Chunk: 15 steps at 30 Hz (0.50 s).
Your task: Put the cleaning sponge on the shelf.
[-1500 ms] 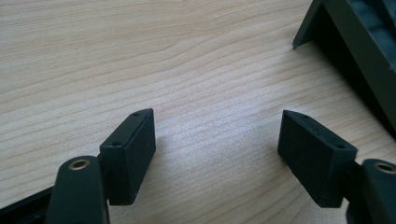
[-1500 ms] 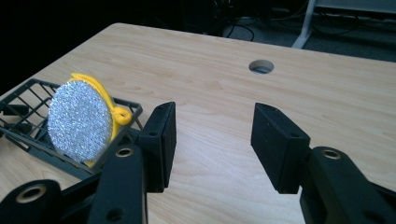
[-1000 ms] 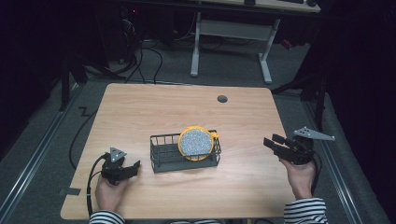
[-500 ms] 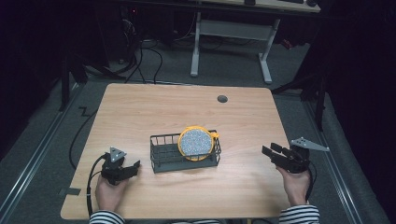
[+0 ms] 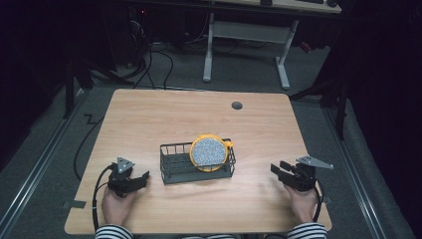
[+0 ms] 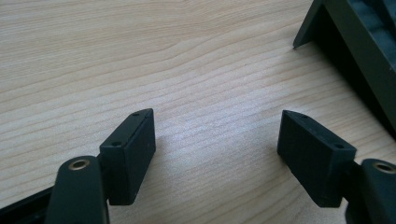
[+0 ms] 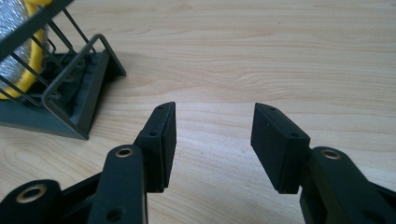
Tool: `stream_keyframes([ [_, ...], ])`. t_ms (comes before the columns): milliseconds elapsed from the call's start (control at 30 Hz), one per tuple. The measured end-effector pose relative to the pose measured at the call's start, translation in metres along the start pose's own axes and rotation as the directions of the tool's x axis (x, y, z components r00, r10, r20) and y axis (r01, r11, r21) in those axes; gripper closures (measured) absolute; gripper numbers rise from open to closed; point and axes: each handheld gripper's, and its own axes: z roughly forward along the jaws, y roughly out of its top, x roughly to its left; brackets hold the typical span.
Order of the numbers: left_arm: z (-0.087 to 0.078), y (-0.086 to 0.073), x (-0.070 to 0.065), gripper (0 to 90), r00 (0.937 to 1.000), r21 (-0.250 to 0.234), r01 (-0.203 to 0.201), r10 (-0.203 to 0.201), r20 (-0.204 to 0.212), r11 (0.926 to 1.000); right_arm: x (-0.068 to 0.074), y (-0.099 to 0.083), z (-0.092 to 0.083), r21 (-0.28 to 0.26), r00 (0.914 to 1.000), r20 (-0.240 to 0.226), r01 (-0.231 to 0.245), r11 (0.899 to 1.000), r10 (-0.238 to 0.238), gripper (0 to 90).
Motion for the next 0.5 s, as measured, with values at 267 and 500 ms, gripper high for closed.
stream_keyframes([
  [267, 0.0, 0.0, 0.0, 28.2, 1.0, 0.0, 0.0, 0.0, 0.0, 1.0, 0.006, -0.013, 0.017, 0.038, 0.999, 0.037, 0.026, 0.999, -0.027, 50.4],
  [500, 0.0, 0.0, 0.0, 28.1, 1.0, 0.001, -0.001, 0.001, 0.0, 1.0, 0.008, -0.018, 0.024, 0.058, 0.9967, 0.064, 0.047, 0.997, -0.05, 48.8],
])
